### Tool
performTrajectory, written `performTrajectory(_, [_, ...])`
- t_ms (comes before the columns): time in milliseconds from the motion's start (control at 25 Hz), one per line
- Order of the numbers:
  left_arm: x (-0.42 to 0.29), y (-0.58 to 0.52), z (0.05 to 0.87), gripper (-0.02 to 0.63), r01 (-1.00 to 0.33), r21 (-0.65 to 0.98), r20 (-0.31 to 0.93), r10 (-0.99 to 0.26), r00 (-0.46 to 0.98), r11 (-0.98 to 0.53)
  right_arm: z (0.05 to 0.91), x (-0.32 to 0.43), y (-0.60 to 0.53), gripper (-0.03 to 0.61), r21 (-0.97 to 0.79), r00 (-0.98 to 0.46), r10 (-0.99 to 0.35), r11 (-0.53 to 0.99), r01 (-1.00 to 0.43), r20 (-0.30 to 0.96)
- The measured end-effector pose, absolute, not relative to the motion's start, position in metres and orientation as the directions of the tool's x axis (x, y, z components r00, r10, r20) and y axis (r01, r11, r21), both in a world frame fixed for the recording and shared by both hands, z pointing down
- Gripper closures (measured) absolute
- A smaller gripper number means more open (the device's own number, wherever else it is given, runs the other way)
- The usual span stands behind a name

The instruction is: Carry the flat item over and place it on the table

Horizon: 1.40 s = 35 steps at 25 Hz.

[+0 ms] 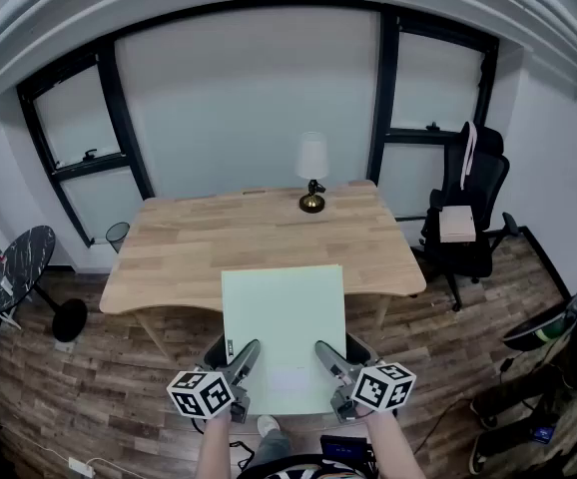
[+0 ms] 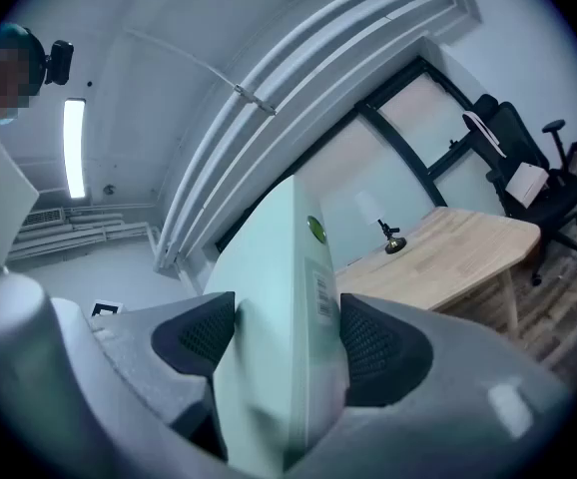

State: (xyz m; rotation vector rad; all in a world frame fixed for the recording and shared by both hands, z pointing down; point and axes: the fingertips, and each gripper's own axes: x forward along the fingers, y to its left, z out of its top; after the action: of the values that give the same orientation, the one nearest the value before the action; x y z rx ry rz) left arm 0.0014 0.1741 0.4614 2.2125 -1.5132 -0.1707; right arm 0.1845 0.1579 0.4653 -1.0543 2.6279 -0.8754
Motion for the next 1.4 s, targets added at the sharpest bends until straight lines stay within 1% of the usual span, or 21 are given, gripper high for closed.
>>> performTrajectory(480, [-0.009, 0.197, 0.465, 0.273, -0.863, 0.433, 0.168, -0.917, 0.361, -0.261, 0.470, 0.174, 0.175, 0.265, -0.607, -0.756, -0.652, 0.579, -0.544, 0.055])
performTrajectory(840, [-0.008, 0.184, 0.476, 0.273, -0.853, 0.454, 0.180, -0.911, 0.371, -0.258, 0.478, 0.176, 0.162, 0.265, -0.621, -0.755, -0.651, 0.562, -0.546, 0.074])
performTrajectory(1160, [-0.019, 0.143, 0.494, 0.273, -0.846, 0.470, 0.191, -0.907, 0.377, -0.252, 0.494, 0.165, 0.122, 0.265, -0.628, -0.750, -0.654, 0.544, -0.556, 0.097])
performTrajectory(1400, [-0.041, 0.074, 0.508, 0.273, -0.835, 0.486, 0.203, -0.895, 0.397, -0.259, 0.506, 0.143, 0.057, 0.265, -0.631, -0.735, -0.667, 0.519, -0.577, 0.124])
